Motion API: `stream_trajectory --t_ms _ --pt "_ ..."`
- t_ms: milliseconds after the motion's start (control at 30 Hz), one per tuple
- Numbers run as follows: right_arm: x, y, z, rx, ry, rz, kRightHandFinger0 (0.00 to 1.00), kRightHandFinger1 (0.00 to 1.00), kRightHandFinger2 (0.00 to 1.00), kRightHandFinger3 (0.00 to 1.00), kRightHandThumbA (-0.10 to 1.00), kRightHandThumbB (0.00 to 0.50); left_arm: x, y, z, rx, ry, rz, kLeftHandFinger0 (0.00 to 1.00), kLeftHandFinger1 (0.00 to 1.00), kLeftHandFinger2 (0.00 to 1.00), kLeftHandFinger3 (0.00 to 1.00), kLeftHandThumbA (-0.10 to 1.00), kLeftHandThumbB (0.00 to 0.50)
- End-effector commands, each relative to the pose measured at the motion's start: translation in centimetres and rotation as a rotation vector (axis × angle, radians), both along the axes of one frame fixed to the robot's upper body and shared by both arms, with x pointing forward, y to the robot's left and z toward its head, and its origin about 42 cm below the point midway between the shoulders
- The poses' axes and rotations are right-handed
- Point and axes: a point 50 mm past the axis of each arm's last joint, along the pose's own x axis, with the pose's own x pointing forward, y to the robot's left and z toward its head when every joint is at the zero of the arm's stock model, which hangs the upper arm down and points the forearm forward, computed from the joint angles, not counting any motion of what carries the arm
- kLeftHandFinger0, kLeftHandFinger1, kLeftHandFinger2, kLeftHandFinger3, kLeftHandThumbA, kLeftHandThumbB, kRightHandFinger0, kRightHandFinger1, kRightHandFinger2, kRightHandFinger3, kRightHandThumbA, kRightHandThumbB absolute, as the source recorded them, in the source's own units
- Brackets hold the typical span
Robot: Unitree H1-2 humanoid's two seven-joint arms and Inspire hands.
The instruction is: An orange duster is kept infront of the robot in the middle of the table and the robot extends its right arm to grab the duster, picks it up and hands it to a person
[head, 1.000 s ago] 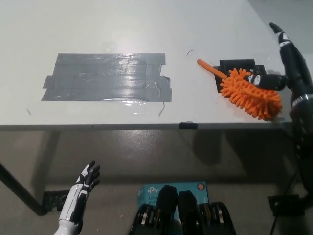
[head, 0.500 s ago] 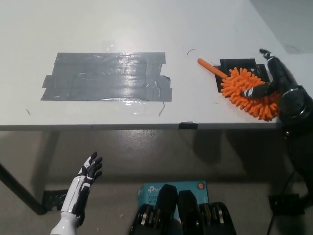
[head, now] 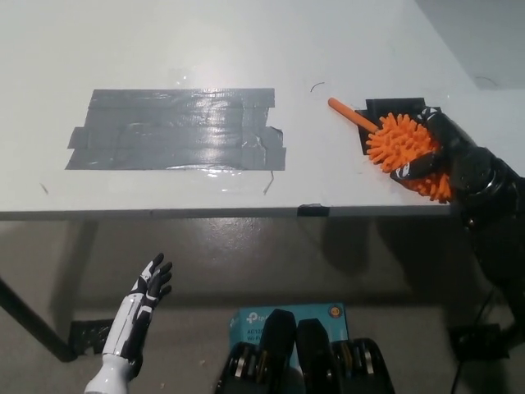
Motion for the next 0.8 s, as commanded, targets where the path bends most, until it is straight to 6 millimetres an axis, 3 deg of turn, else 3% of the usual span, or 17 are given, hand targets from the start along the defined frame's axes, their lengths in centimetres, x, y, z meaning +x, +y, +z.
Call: stream_trajectory --t_ms 0,167,300,367,400,433,467,500,533,567,600,633,667,733,767 --pt "1.3 1.0 3.5 0.009 -0.027 0.047 1.00 1.00 1.00 1.00 1.00 0.461 0.9 -0.2 1.5 0.002 -0.060 -0.028 1.00 1.00 1.00 1.00 0.92 0.195" --pt "1.7 1.2 3.6 -0.043 -0.002 0.053 1.00 1.00 1.00 1.00 1.00 0.421 0.9 -0.1 1.6 0.010 -0.067 -0.033 1.00 1.00 1.00 1.00 0.92 0.185" --pt "2.2 0.6 2.4 0.010 0.092 0.044 1.00 1.00 1.00 1.00 1.00 0.383 1.1 -0.1 1.8 0.018 -0.075 -0.039 1.00 1.00 1.00 1.00 0.93 0.181" --pt "2.6 0.3 1.8 0.037 0.179 0.064 1.00 1.00 1.00 1.00 0.85 0.333 1.2 -0.1 1.9 0.018 -0.082 -0.042 1.00 1.00 1.00 1.00 0.93 0.180" --pt "2.8 0.1 1.6 -0.016 0.211 0.067 1.00 1.00 1.00 1.00 0.54 0.314 1.3 -0.1 1.9 0.018 -0.082 -0.041 1.00 1.00 1.00 1.00 0.92 0.185" --pt "3.0 -0.2 1.3 -0.114 0.257 0.075 0.56 0.61 0.78 1.00 0.36 0.293 1.3 -0.1 2.0 0.019 -0.083 -0.041 1.00 1.00 1.00 1.00 0.92 0.185" --pt "3.1 -0.3 1.1 -0.149 0.274 0.079 0.39 0.48 0.72 1.00 0.31 0.314 1.3 -0.1 2.0 0.021 -0.084 -0.041 1.00 1.00 1.00 1.00 0.92 0.185" --pt "3.1 -0.4 0.8 -0.209 0.303 0.093 0.17 0.25 0.43 0.91 0.18 0.260 1.3 -0.1 2.1 0.025 -0.085 -0.041 1.00 1.00 1.00 1.00 0.92 0.184" --pt "3.2 -0.6 0.6 -0.255 0.317 0.100 0.01 0.19 0.41 0.70 0.04 0.253 1.4 -0.1 2.2 0.025 -0.086 -0.042 1.00 1.00 1.00 1.00 0.92 0.184" --pt "3.2 -0.7 0.3 -0.324 0.337 0.117 0.03 0.26 0.50 0.91 0.01 0.172 1.5 -0.2 2.3 0.023 -0.087 -0.044 1.00 1.00 1.00 1.00 0.92 0.184" --pt "3.2 -0.7 0.1 -0.348 0.364 0.129 0.01 0.24 0.50 1.00 -0.07 0.166 1.6 -0.2 2.3 0.020 -0.087 -0.046 1.00 1.00 1.00 1.00 0.92 0.185" --pt "3.3 -0.9 -0.3 -0.395 0.404 0.147 0.00 0.25 0.45 1.00 -0.10 0.216 1.7 -0.2 2.4 0.017 -0.087 -0.047 1.00 1.00 1.00 1.00 0.91 0.187" --pt "3.3 -1.0 -0.4 -0.402 0.412 0.150 0.00 0.25 0.45 1.00 -0.10 0.216 1.7 -0.2 2.3 0.017 -0.087 -0.047 1.00 1.00 1.00 1.00 0.91 0.187" --pt "3.3 -1.0 -0.7 -0.430 0.433 0.154 0.00 0.27 0.43 1.00 -0.10 0.183 1.8 -0.2 2.3 0.021 -0.092 -0.047 1.00 1.00 1.00 1.00 0.91 0.182" --pt "3.2 -1.2 -1.1 -0.474 0.445 0.148 0.00 0.25 0.45 1.00 -0.10 0.117 1.8 -0.1 2.3 0.024 -0.093 -0.049 1.00 1.00 1.00 1.00 0.91 0.180"
